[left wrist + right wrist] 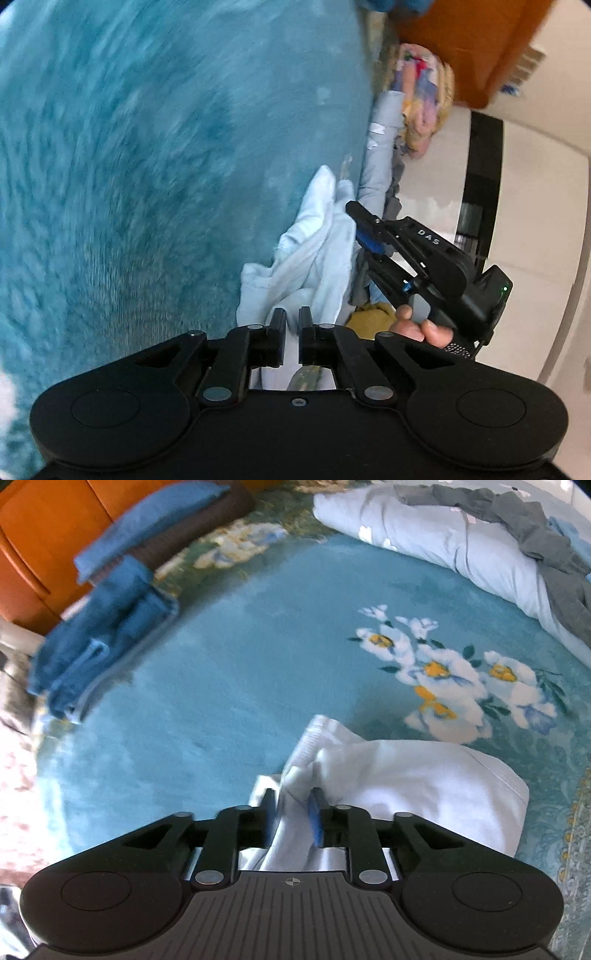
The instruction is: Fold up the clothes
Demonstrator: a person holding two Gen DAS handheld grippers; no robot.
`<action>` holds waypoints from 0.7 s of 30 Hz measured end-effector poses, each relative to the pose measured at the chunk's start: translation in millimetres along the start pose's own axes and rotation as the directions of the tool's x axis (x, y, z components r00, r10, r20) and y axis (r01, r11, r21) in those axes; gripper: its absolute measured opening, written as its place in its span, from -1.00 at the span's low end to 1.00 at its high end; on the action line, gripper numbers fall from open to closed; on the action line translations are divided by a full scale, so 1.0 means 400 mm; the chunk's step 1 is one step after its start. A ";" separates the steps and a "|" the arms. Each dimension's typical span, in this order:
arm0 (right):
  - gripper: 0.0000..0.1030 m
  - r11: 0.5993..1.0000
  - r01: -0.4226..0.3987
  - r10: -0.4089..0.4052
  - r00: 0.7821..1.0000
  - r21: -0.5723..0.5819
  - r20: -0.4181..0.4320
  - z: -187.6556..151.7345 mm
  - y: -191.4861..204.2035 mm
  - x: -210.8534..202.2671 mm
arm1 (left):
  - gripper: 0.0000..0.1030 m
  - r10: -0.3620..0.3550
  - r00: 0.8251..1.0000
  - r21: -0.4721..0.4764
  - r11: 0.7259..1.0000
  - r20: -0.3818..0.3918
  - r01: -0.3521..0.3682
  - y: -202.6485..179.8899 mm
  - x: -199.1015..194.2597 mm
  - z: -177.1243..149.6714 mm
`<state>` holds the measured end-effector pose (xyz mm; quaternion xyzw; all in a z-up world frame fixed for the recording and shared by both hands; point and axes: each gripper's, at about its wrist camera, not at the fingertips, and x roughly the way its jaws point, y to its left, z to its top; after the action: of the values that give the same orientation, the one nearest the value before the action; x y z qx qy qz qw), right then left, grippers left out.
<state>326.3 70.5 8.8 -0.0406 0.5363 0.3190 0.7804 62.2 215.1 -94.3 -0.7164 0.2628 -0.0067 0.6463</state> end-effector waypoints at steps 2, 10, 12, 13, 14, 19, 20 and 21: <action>-0.57 0.999 -0.042 0.042 0.998 0.003 0.037 -0.003 -0.007 -0.043 | -0.55 0.010 1.000 0.064 0.998 0.022 -0.012 -0.021 -0.029 0.002; -0.39 0.982 -0.157 0.137 0.976 0.109 0.168 -0.130 -0.139 -0.188 | -0.27 0.096 0.988 0.402 0.906 0.120 -0.137 -0.136 -0.083 -0.040; -0.38 0.981 -0.143 0.117 0.976 0.134 0.185 -0.188 -0.179 -0.204 | -0.19 0.106 0.988 0.495 0.856 0.114 -0.149 -0.175 -0.068 -0.065; -0.35 0.980 -0.138 0.109 0.975 0.146 0.194 -0.219 -0.198 -0.213 | -0.15 0.117 0.986 0.544 0.823 0.115 -0.161 -0.193 -0.055 -0.079; -0.34 0.978 -0.135 0.101 0.974 0.159 0.203 -0.249 -0.218 -0.221 | -0.08 0.131 0.984 0.594 0.785 0.119 -0.176 -0.211 -0.041 -0.092; -0.28 0.937 -0.216 0.158 0.963 0.274 0.217 -0.399 -0.285 -0.221 | -0.04 0.212 0.967 0.731 0.636 0.143 -0.247 -0.243 0.029 -0.137; -0.27 0.928 -0.229 0.168 0.961 0.293 0.218 -0.419 -0.291 -0.217 | -0.04 0.223 0.965 0.738 0.626 0.138 -0.251 -0.239 0.039 -0.143; -0.27 0.918 -0.242 0.179 0.959 0.313 0.219 -0.439 -0.298 -0.212 | -0.02 0.230 0.963 0.749 0.612 0.139 -0.255 -0.236 0.048 -0.148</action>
<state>229.6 -133.6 -25.1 0.1813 0.5089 0.3074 0.7834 92.6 155.9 -3.2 -0.3367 0.3205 -0.0186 0.8852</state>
